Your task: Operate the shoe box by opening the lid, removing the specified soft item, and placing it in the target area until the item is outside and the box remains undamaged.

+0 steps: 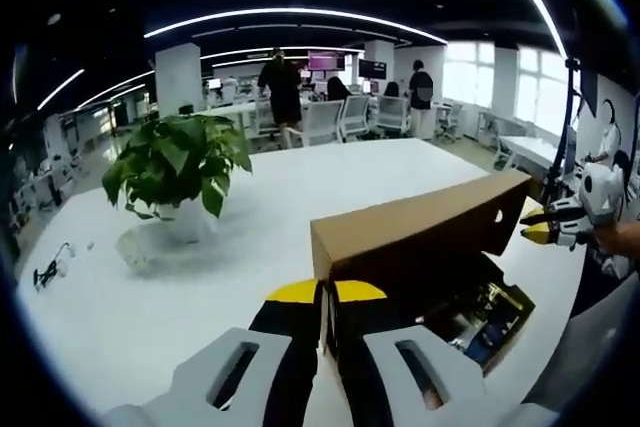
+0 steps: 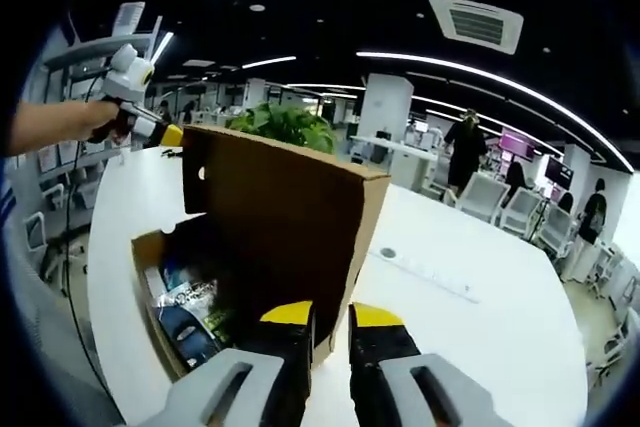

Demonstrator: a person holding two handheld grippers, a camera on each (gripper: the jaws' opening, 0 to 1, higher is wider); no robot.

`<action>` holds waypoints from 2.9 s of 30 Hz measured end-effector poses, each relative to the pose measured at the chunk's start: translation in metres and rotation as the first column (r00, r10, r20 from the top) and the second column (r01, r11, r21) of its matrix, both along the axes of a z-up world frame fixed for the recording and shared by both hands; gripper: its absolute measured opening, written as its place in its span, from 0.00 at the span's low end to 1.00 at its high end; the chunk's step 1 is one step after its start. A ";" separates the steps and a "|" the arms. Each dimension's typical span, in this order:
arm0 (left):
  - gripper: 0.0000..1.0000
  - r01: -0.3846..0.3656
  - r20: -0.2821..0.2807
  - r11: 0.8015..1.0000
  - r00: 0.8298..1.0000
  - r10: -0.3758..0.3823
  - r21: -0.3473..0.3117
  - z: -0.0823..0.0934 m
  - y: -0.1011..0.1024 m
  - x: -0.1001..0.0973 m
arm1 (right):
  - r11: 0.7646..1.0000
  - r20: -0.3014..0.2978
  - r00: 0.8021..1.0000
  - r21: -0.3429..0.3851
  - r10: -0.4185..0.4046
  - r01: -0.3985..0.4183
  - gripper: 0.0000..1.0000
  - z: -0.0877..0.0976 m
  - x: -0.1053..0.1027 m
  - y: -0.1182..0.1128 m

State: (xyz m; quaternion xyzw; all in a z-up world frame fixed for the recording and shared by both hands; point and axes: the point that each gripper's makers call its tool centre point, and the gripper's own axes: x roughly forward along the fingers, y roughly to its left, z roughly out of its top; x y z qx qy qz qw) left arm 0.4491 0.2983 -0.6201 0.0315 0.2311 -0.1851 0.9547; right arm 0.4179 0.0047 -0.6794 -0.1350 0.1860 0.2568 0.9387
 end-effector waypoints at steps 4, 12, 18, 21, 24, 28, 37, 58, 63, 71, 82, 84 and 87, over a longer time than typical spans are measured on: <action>0.01 -0.001 0.001 1.000 1.000 0.001 -0.004 0.001 -0.001 0.003 | 1.000 -0.013 1.000 -0.010 -0.011 0.011 0.08 -0.010 0.003 -0.002; 0.01 -0.004 0.002 1.000 1.000 0.004 -0.012 0.001 -0.001 0.011 | 0.999 -0.033 0.999 -0.027 -0.030 0.029 0.06 -0.027 0.007 -0.003; 0.01 -0.007 0.003 1.000 1.000 0.007 -0.019 0.002 -0.001 0.017 | 0.999 -0.040 0.998 -0.030 -0.046 0.044 0.03 -0.034 0.013 -0.002; 0.01 -0.008 0.002 1.000 1.000 0.008 -0.021 0.002 -0.001 0.020 | 0.998 -0.045 0.998 -0.026 -0.054 0.053 0.02 -0.036 0.017 -0.001; 0.01 -0.008 0.002 1.000 1.000 0.008 -0.022 0.002 -0.002 0.022 | 0.998 -0.054 0.997 -0.023 -0.063 0.062 0.02 -0.038 0.021 -0.001; 0.01 -0.013 0.003 0.999 1.000 0.013 -0.029 0.002 -0.002 0.025 | 0.997 -0.071 0.995 -0.009 -0.075 0.075 0.01 -0.042 0.024 -0.001; 0.01 -0.020 0.006 0.999 1.000 0.020 -0.036 0.001 -0.003 0.031 | 0.995 -0.097 0.991 0.012 -0.095 0.096 0.00 -0.047 0.028 0.000; 0.02 -0.023 -0.009 0.999 1.000 0.023 -0.025 -0.015 -0.006 0.039 | 0.994 -0.093 0.990 0.023 -0.105 0.108 0.00 -0.046 0.033 -0.003; 0.04 -0.038 -0.041 0.999 0.999 0.036 -0.036 -0.031 -0.002 0.034 | 0.994 -0.095 0.990 0.020 -0.104 0.106 0.00 -0.047 0.034 -0.003; 0.06 -0.058 -0.088 0.997 0.995 0.053 -0.054 -0.056 0.003 0.024 | 0.995 -0.096 0.990 0.018 -0.101 0.103 0.00 -0.046 0.037 -0.003; 0.05 -0.064 -0.139 0.996 0.989 0.055 -0.064 -0.083 0.004 0.022 | 0.995 -0.098 0.990 0.016 -0.098 0.100 0.00 -0.046 0.040 -0.002; 0.04 -0.062 -0.148 0.996 0.988 0.052 -0.060 -0.087 0.004 0.023 | 0.995 -0.099 0.990 0.018 -0.099 0.101 0.00 -0.046 0.040 -0.002; 0.04 -0.062 -0.159 0.997 0.986 0.053 -0.053 -0.092 0.004 0.023 | 0.995 -0.099 0.990 0.020 -0.099 0.102 0.00 -0.046 0.041 -0.002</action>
